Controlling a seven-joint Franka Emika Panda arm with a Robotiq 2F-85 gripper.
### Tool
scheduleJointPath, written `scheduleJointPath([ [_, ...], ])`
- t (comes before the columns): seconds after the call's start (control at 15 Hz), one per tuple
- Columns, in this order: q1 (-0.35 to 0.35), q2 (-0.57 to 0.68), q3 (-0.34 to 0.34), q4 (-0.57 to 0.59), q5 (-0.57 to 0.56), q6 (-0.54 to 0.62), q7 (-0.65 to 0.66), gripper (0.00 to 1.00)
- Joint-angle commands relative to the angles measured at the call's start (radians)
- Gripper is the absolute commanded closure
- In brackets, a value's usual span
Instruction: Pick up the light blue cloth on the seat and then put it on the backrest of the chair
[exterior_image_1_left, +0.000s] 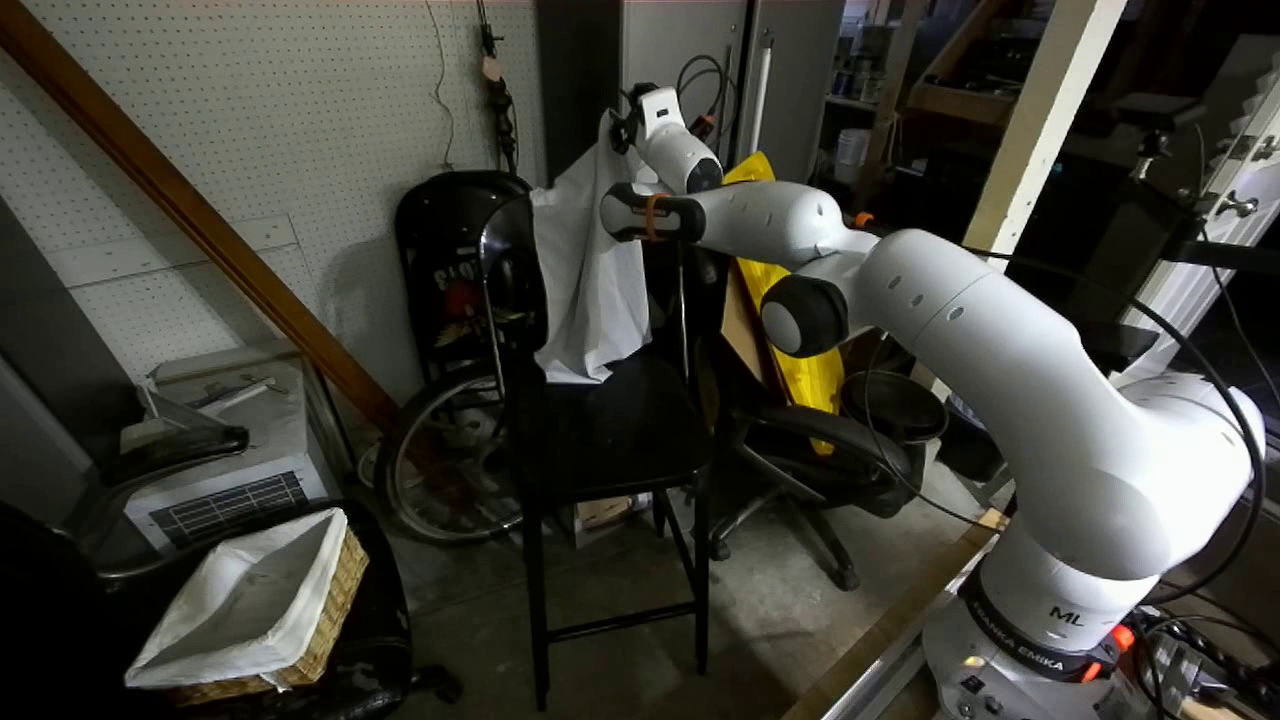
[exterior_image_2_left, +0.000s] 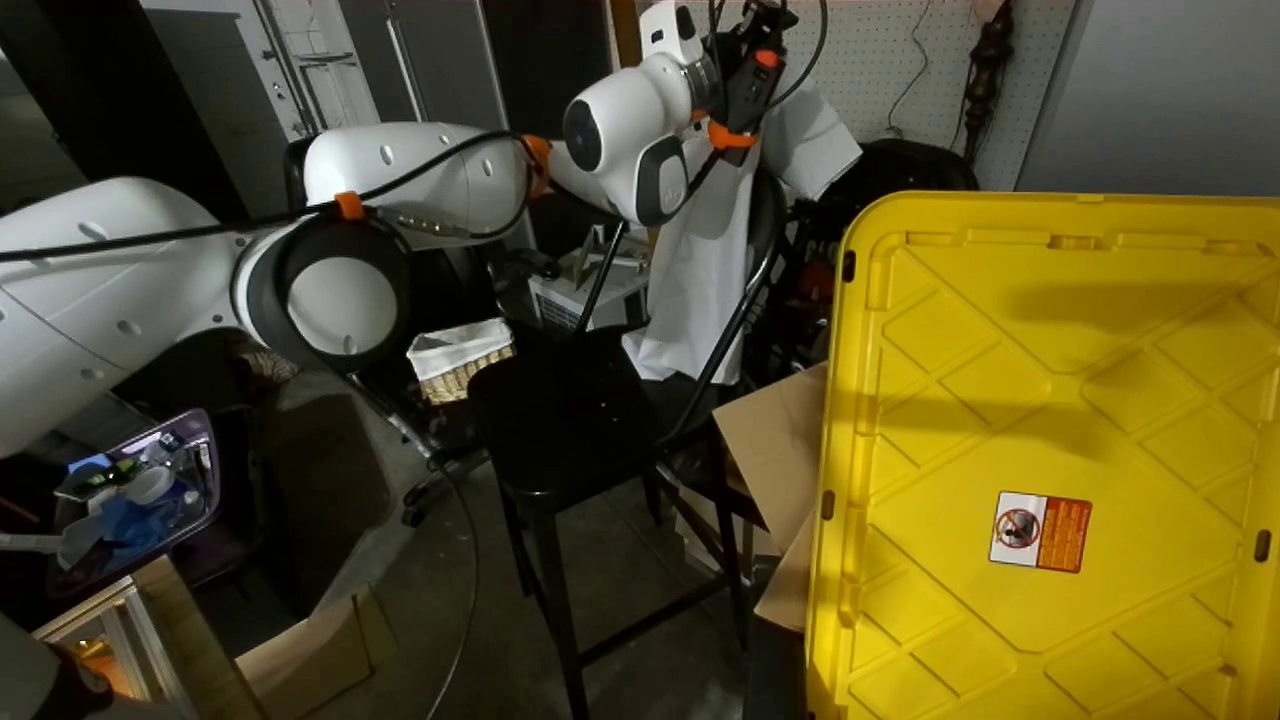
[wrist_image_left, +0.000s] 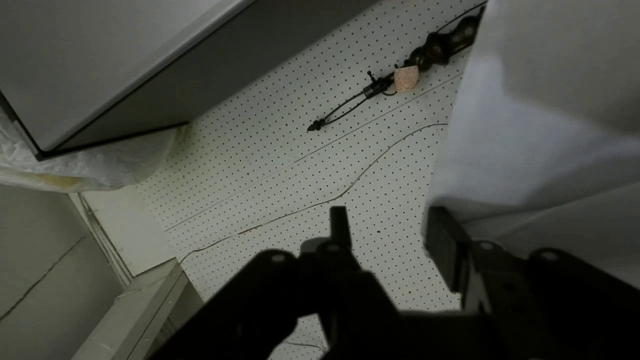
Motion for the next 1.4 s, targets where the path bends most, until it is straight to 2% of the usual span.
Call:
scheduleJointPath([
  [0.0,0.004,0.012,-0.035,0.010,0.042,-0.006,-0.025,0.30],
  [0.07,0.003,0.012,-0.041,0.007,0.044,-0.010,-0.026,0.28],
  [0.27,0.002,0.012,-0.056,-0.002,0.061,-0.019,-0.031,0.10],
  [0.4,0.003,0.008,-0.076,-0.018,0.093,-0.030,-0.041,0.06],
  [0.47,0.006,0.003,-0.091,-0.031,0.115,-0.037,-0.051,0.00],
  [0.53,0.007,-0.001,-0.108,-0.044,0.139,-0.045,-0.061,0.00],
  [0.73,-0.021,0.022,-0.129,0.019,0.017,-0.137,-0.024,0.00],
  [0.87,-0.043,0.035,-0.095,0.078,-0.113,-0.212,-0.007,0.00],
  [0.93,-0.051,0.039,-0.098,0.102,-0.222,-0.257,0.055,0.00],
  [1.0,-0.063,0.031,0.011,0.114,-0.289,-0.301,-0.038,0.00],
  [1.13,-0.072,-0.017,0.173,0.051,-0.450,-0.344,-0.110,0.00],
  [1.33,-0.107,-0.107,0.392,-0.098,-0.551,-0.369,-0.315,0.00],
])
